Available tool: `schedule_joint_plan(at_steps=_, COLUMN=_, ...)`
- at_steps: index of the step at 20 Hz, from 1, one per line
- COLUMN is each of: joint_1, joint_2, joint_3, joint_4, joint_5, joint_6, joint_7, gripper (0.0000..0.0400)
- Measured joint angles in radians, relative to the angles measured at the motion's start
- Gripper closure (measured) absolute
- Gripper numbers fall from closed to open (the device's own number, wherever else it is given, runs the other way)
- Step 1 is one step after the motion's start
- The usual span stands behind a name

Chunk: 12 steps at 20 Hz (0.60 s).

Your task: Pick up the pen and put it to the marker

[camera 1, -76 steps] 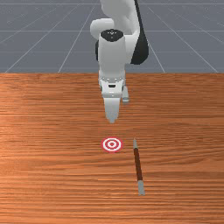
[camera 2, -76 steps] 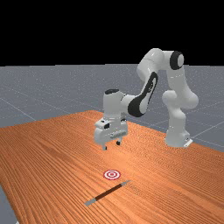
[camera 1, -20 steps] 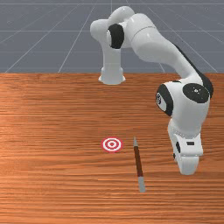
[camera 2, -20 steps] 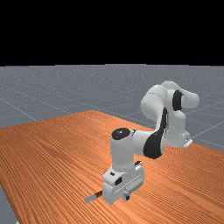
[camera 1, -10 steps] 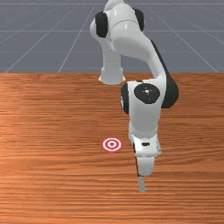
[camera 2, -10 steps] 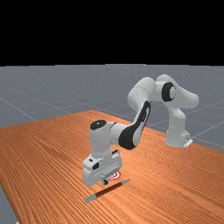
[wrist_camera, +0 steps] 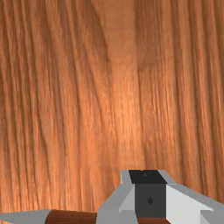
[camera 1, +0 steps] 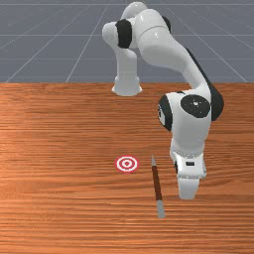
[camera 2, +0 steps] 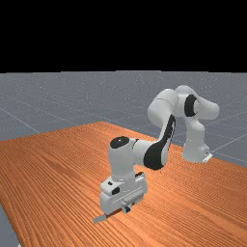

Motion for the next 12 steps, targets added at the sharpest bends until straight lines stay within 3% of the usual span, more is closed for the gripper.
schedule_joint_plan(at_steps=3, joint_1=0.008, joint_2=0.023, joint_3=0.002, joint_4=0.043, joint_5=-0.006, joint_6=-0.022, joint_7=-0.013, gripper=0.04)
schedule_joint_plan(at_steps=4, joint_1=0.012, joint_2=0.082, joint_3=-0.001, joint_4=0.155, joint_5=-0.008, joint_6=-0.073, joint_7=-0.015, gripper=0.04)
schedule_joint_plan(at_steps=8, joint_1=0.012, joint_2=0.083, joint_3=-0.001, joint_4=0.154, joint_5=-0.008, joint_6=-0.073, joint_7=-0.015, gripper=0.04)
schedule_joint_plan(at_steps=9, joint_1=0.015, joint_2=0.152, joint_3=-0.002, joint_4=0.284, joint_5=-0.008, joint_6=-0.132, joint_7=-0.018, gripper=0.04)
schedule_joint_plan(at_steps=12, joint_1=0.007, joint_2=0.194, joint_3=0.014, joint_4=0.315, joint_5=0.007, joint_6=-0.104, joint_7=-0.037, gripper=0.04)
